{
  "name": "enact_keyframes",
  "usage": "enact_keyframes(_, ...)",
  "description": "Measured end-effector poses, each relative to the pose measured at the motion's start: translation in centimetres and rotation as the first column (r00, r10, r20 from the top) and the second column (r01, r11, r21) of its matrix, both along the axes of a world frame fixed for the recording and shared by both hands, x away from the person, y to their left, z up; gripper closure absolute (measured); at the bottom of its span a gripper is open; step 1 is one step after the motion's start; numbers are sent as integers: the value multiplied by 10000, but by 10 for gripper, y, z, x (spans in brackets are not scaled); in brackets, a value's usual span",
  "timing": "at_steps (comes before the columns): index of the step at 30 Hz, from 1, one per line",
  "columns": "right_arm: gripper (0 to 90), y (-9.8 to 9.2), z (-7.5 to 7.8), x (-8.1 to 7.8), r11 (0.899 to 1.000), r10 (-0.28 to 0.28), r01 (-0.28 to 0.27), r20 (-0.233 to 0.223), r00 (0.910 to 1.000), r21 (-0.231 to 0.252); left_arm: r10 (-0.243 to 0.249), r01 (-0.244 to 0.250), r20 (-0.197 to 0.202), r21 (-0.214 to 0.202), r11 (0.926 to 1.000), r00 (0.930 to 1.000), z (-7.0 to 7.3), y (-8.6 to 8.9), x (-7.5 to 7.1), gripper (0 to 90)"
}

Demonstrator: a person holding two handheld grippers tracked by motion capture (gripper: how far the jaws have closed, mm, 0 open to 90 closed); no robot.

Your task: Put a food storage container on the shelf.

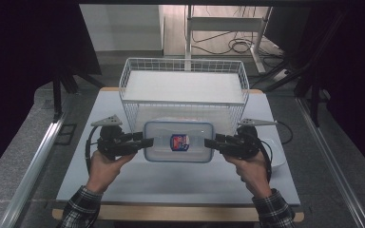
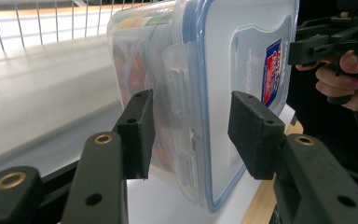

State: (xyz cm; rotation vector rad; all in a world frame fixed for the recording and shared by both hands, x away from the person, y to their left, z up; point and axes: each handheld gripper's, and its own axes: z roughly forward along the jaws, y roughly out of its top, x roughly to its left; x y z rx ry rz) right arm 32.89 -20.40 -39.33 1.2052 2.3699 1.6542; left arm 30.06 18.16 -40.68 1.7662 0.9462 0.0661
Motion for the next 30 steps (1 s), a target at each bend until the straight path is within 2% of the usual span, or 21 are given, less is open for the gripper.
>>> enact_keyframes(9, 497, 0, 18, 13, 9996, -127, 122, 187, 9997, 242, 89, -88, 195, -46, 10000, 9998, 26, 0, 17, 516)
enact_keyframes(18, 497, 3, 45, 32, 9991, -185, 162, 581, 9981, 391, 214, -206, 449, -187, 9996, 9988, 52, 4, 35, 517)
enact_keyframes(30, 497, 5, 69, 53, 9981, -328, 288, 738, 9967, 543, 227, -209, 638, -286, 9994, 9977, 77, 6, 59, 517)
